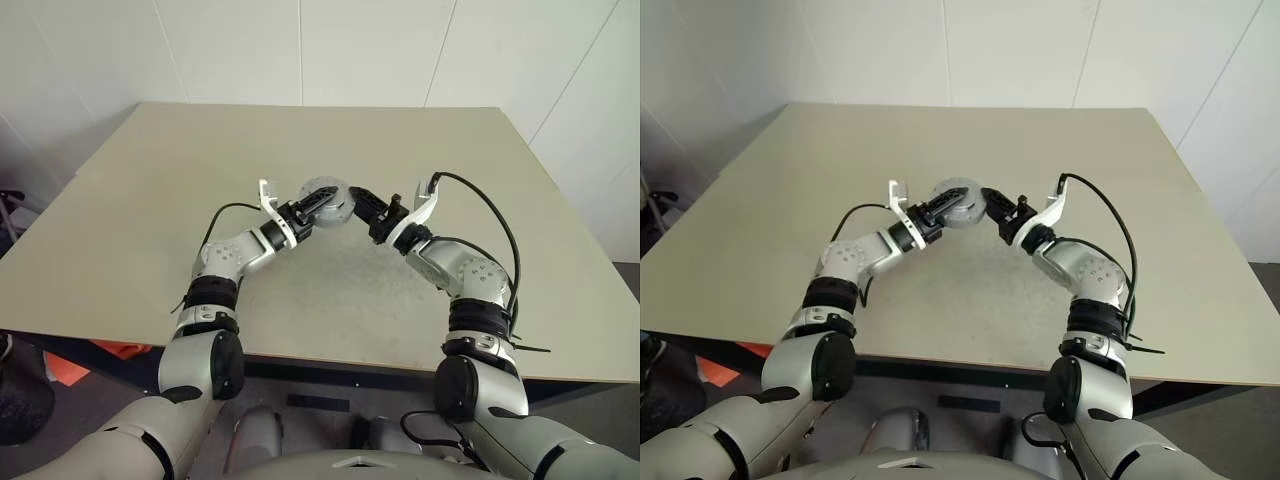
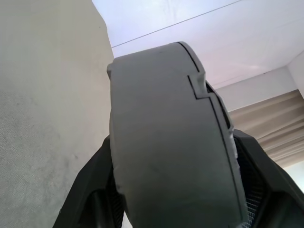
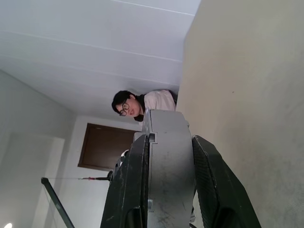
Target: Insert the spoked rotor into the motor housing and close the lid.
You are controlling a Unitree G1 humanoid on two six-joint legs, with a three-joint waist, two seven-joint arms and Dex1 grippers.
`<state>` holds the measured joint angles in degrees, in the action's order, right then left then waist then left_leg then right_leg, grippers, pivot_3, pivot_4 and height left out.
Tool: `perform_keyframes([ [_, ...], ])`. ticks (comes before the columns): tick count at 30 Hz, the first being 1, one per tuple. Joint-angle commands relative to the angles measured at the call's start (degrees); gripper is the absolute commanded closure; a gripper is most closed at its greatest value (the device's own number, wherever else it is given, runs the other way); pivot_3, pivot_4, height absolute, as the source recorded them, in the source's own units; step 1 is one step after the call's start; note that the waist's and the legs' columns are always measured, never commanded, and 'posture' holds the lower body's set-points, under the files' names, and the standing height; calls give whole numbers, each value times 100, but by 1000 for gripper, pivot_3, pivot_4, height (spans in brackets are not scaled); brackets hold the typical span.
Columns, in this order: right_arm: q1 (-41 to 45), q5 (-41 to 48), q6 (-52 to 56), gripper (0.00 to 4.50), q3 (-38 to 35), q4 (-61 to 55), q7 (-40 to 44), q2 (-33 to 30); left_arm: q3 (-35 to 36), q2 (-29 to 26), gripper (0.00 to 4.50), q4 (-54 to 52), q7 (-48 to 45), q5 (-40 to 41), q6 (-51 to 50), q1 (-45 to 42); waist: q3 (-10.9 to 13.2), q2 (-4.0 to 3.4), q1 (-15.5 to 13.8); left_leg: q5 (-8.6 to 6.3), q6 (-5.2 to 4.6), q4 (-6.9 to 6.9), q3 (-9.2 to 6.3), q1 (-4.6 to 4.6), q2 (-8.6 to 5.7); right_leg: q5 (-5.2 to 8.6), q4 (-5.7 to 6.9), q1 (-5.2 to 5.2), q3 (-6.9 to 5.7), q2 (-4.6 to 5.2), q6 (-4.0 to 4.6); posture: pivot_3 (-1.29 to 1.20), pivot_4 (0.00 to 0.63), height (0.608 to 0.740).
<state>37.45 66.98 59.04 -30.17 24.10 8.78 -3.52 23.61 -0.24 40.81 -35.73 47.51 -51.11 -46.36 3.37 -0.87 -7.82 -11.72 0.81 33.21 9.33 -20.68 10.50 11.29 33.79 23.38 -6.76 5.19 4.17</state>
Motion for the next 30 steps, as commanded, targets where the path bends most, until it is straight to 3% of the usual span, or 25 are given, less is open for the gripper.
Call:
perform_keyframes([
  [1, 70, -12, 108, 3328, 194, -239, 21, 45, -25, -11, 2093, -149, 55, -14, 118, -288, 0, 0, 0, 0, 0, 0, 0, 0, 0, 0, 0, 0, 0, 0, 0, 0, 0, 740],
  [9, 37, -275, 4, 3328, 300, -309, 61, 55, -8, 9, 2093, -235, 129, 39, 58, -248, 0, 0, -1, 0, 0, 1, 0, -1, 0, 0, 0, 0, 0, 0, 0, 0, 0, 740],
  [15, 66, -138, 188, 1362, 268, -265, 105, 116, -7, 17, 2093, -277, 163, 39, 58, -233, 0, 0, 0, 0, 0, 1, -2, -1, 1, 0, 1, 0, -1, 0, 0, 0, 0, 740],
  [30, 104, -151, -104, 1362, -60, -27, -102, -24, 201, -112, 2093, -64, 163, 43, 271, -447, 0, 0, -36, 0, 0, 4, -3, -2, 0, -1, 2, 0, -1, 0, -1, 0, 0, 740],
])
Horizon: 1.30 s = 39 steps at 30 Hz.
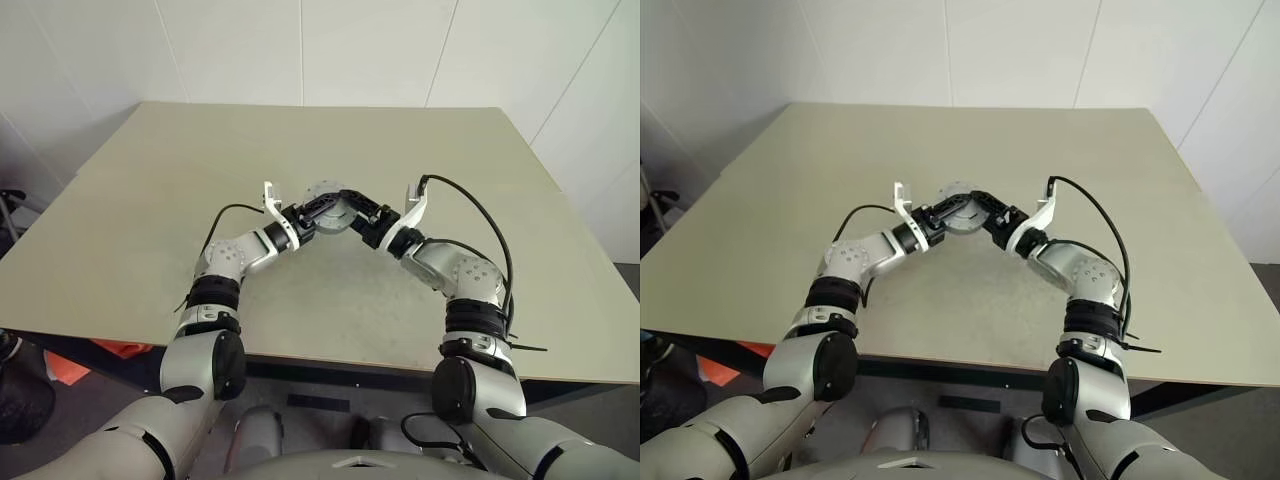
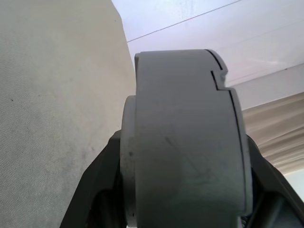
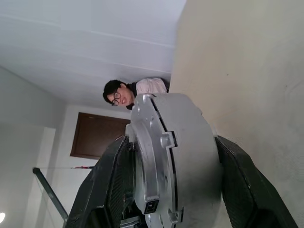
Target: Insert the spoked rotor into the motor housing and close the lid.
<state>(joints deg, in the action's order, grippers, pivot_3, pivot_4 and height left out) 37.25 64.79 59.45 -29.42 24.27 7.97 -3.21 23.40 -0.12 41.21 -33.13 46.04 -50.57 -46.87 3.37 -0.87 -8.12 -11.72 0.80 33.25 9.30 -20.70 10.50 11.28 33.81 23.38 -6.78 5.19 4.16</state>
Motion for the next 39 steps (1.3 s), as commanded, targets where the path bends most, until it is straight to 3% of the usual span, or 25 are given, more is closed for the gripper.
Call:
perform_keyframes([
  [1, 119, 85, -146, 1362, -149, -50, -10, -64, 267, -161, 2093, -40, -97, 200, 264, -444, 0, 0, -7, 0, 0, 0, 0, 0, 0, 0, 0, 0, 0, 0, 0, 0, 0, 740],
  [10, 156, 71, -174, 1362, -190, 50, 58, -135, 498, -433, 2093, 150, -151, 158, 508, -581, 0, 0, -44, 0, -1, 2, 0, 1, 0, -1, 1, 0, 0, 0, -1, 0, 0, 740],
  [21, 234, -169, -245, 1362, -28, 259, 217, -163, 434, -1347, 2093, 268, -10, -419, 1431, -639, 0, 0, -47, -4, 8, 2, -2, 2, 2, -1, 4, 2, 0, -1, -2, 0, 0, 740],
  [27, 240, -286, -283, 1362, 21, 320, 285, -130, 239, -1812, 2093, 914, -179, -987, 1982, -733, 0, 0, -54, -7, 13, 3, -5, 0, 1, -12, 4, 1, -1, -1, -20, 0, 0, 740],
  [39, 127, -474, -251, 1362, 44, 250, 224, -174, 208, -2132, 2093, 2110, -380, -1600, 2710, -789, 1, 1, -46, -8, 15, 3, -6, 0, 3, -12, 5, 2, -2, -1, -21, 0, 0, 740],
])
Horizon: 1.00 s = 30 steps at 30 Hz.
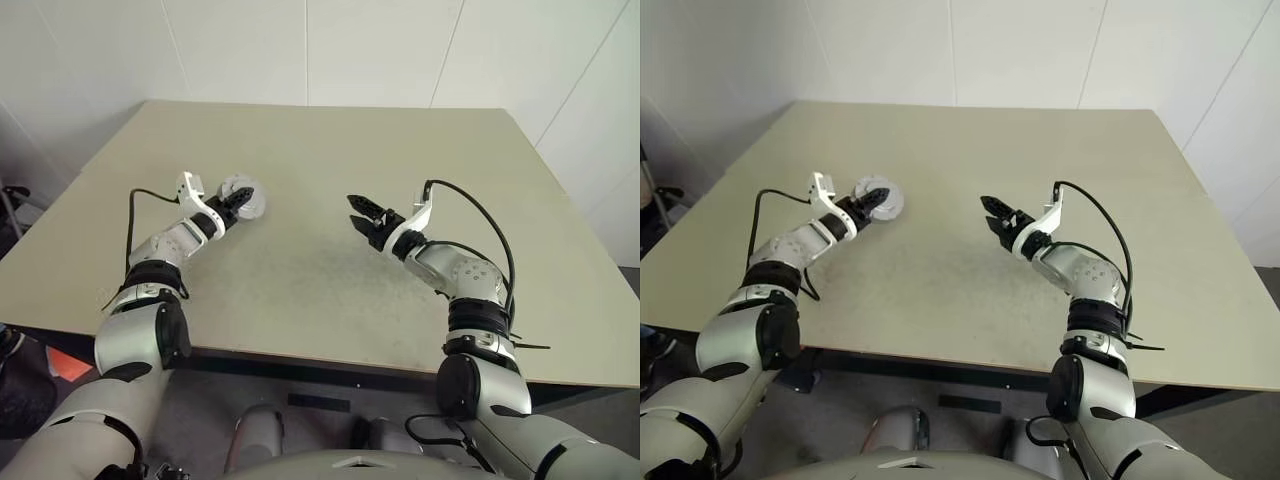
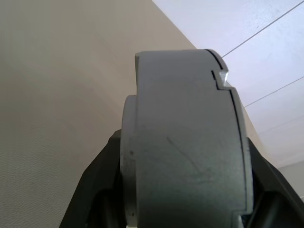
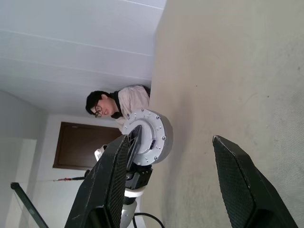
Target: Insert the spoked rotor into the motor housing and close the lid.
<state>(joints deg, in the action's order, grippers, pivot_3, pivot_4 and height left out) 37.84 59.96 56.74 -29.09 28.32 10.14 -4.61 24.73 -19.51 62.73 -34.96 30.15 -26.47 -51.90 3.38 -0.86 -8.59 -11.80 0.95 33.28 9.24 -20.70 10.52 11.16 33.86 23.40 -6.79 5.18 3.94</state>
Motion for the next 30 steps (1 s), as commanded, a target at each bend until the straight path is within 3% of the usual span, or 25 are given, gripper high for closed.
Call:
perform_keyframes([
  [1, 58, 4, 30, 1362, 9, -170, 3, -30, 64, -212, 2093, 15, -201, -53, 328, -273, 0, 0, -1, 0, 0, 0, 0, 0, 1, 0, 0, 0, 0, 0, 0, 0, 0, 740],
  [22, 37, -388, 11, 1362, 86, -81, 45, -17, -745, -404, 2093, 453, -190, -1289, 957, 117, -1, 1, 19, 5, 16, -1, 1, 35, 2, 13, 21, -16, 4, 0, 20, 0, 0, 740],
  [26, 41, -414, 16, 1334, 72, -83, 66, -29, -780, -474, 1102, 542, -204, -1387, 1032, 138, -1, 1, 51, 9, 23, -4, 3, 56, 1, 18, 26, -26, 8, 0, 11, 0, 0, 740],
  [29, 25, -451, 14, 1334, 60, -67, 69, -32, -758, -542, 26, 628, -101, -1454, 1124, 154, -2, 2, 38, 9, 23, -4, 2, 54, 1, 17, 29, -26, 8, 0, 13, 0, 0, 740],
  [30, 18, -468, 14, 1334, 68, -68, 71, -29, -742, -574, 26, 667, -41, -1471, 1156, 157, -2, 2, 44, 9, 24, -4, 3, 58, 1, 15, 29, -28, 8, 0, 18, 0, 0, 740],
])
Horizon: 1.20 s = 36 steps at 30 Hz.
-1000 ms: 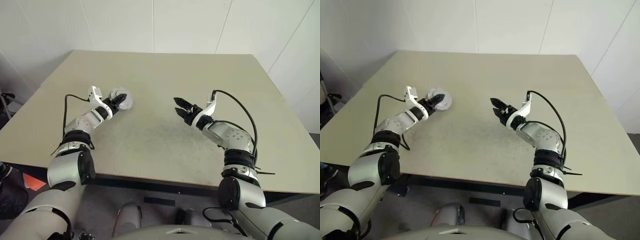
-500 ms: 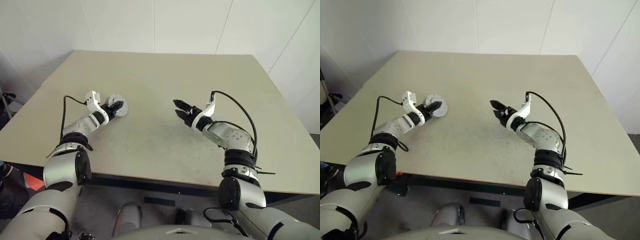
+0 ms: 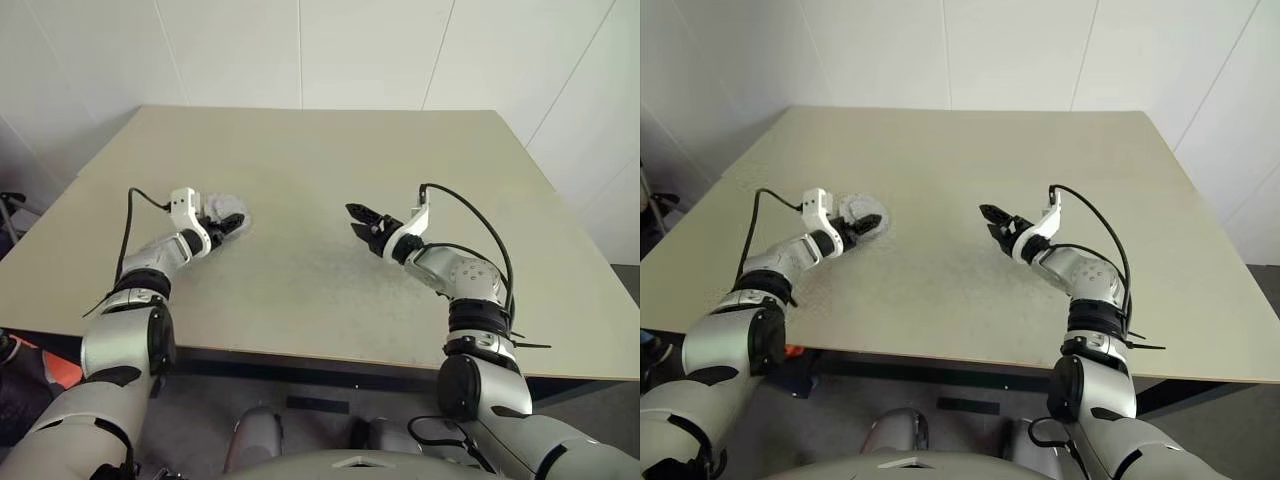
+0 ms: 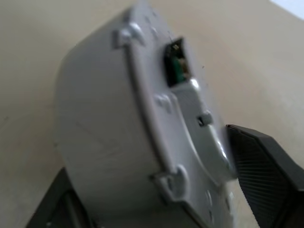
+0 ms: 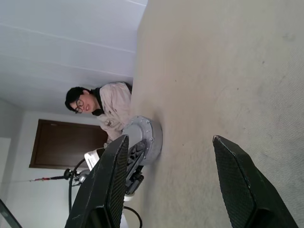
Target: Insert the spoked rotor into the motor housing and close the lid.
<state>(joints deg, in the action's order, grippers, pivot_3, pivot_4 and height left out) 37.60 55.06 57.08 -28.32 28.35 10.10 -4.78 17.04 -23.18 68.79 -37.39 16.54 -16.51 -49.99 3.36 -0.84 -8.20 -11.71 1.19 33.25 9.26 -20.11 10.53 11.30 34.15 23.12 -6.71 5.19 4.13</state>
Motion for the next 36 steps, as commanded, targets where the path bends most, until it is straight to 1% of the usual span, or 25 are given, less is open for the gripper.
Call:
perform_keyframes([
  [1, 40, 12, -18, 1334, -4, -73, 77, -7, 39, -234, 26, 90, 262, -128, 181, -34, 0, 0, 14, 0, 0, 0, 0, 2, -1, 0, 4, 0, 2, 0, 1, 0, 0, 740],
  [3, 37, -2, -9, 1334, 7, -88, 89, 0, 23, -314, 26, 137, 313, -184, 220, -27, 0, 0, 54, 2, 4, 0, 0, 5, 0, 1, 11, 0, 3, 0, 1, 0, 0, 740],
  [5, 42, -17, -14, 1334, 7, -81, 97, 4, 40, -429, 26, 115, 108, -171, 168, -33, 0, 0, 99, 5, 8, 0, 0, 7, 0, 6, 17, 0, 4, 0, -3, 0, 0, 740],
  [7, 45, -46, -18, 1334, 10, -70, 107, 5, 83, -610, 26, 71, -100, -135, 80, -78, 1, 1, 122, 9, 15, -2, 0, 7, 1, 23, 22, 2, 5, -1, -27, 0, 0, 740],
  [9, 44, -79, -33, 1334, 18, -49, 125, 7, 89, -853, 26, 58, -313, -135, -2, -110, 1, 2, 123, 13, 22, -3, -2, 9, 2, 27, 29, 9, 4, -2, -25, 0, 0, 740],
  [11, 45, -110, -57, 1334, 35, -19, 140, 23, -9, -1245, 26, 37, -743, -218, -145, -124, 7, 11, 105, 14, 24, -3, -2, 6, 2, 29, 37, 16, 4, -2, -19, 0, 0, 740],
  [14, 45, -151, -101, 1334, 61, 34, 181, 39, -136, -1796, 26, 35, -1185, -365, -227, -190, 14, 24, 113, 14, 24, -6, -2, 3, 6, 20, 44, 23, 4, -3, 22, 0, 0, 740],
  [17, 63, -212, -154, 1334, 72, 109, 231, 53, -293, -2438, 26, 12, -1769, -547, -210, -300, 15, 25, 104, 13, 24, -13, -2, 6, 6, 25, 44, 23, 4, -3, 23, 0, 0, 740],
  [18, 70, -229, -166, 1334, 72, 128, 243, 58, -332, -2550, 26, 17, -1890, -588, -192, -325, 15, 25, 103, 12, 24, -14, -2, 6, 6, 28, 43, 22, 3, -3, 18, 0, 0, 740],
  [21, 101, -277, -210, 1334, 80, 205, 295, 64, -352, -2949, 26, 88, -1984, -686, -104, -520, 16, 25, 75, 12, 24, -14, -1, 9, 5, 39, 44, 18, 4, -1, 0, 0, 0, 740],
  [24, 134, -285, -195, 1334, 86, 220, 376, 57, -290, -3211, 26, 157, -1983, -706, 7, -761, 17, 27, 72, 14, 28, -14, -2, 12, 5, 44, 45, 15, 4, -1, -9, 0, 0, 740],
  [26, 134, -241, -96, 1334, 121, 111, 483, 28, -283, -3276, 26, 161, -2036, -697, 39, -968, 18, 30, 72, 17, 32, -13, -2, 14, 7, 45, 46, 15, 4, -1, -9, 0, 0, 740],
  [30, 83, -179, 252, 1334, 357, -418, 751, -121, -405, -3102, 26, 45, -2414, -700, 10, -1293, 20, 32, 70, 18, 34, -13, -2, 14, 7, 45, 48, 14, 4, -2, -9, 0, 0, 740],
  [31, 77, -134, 358, 1334, 404, -584, 828, -183, -465, -2993, 26, -12, -2535, -711, -10, -1354, 20, 31, 65, 18, 34, -14, -2, 14, 7, 44, 48, 14, 4, -2, -8, 0, 0, 740],
  [33, 57, -92, 611, 1334, 616, -1087, 1116, -465, -671, -2608, 26, -218, -2923, -734, -76, -1410, 20, 31, 20, 18, 34, -13, -2, 14, 7, 43, 49, 14, 4, -1, -5, 0, 0, 740],
  [36, -97, -424, 563, 1334, 1208, -1872, 1701, -1083, -1075, -2000, 26, -826, -3508, -745, -199, -1212, 22, 36, -83, 17, 32, -9, 0, 10, 4, 26, 49, 11, 4, 1, 23, 0, 0, 740],
])
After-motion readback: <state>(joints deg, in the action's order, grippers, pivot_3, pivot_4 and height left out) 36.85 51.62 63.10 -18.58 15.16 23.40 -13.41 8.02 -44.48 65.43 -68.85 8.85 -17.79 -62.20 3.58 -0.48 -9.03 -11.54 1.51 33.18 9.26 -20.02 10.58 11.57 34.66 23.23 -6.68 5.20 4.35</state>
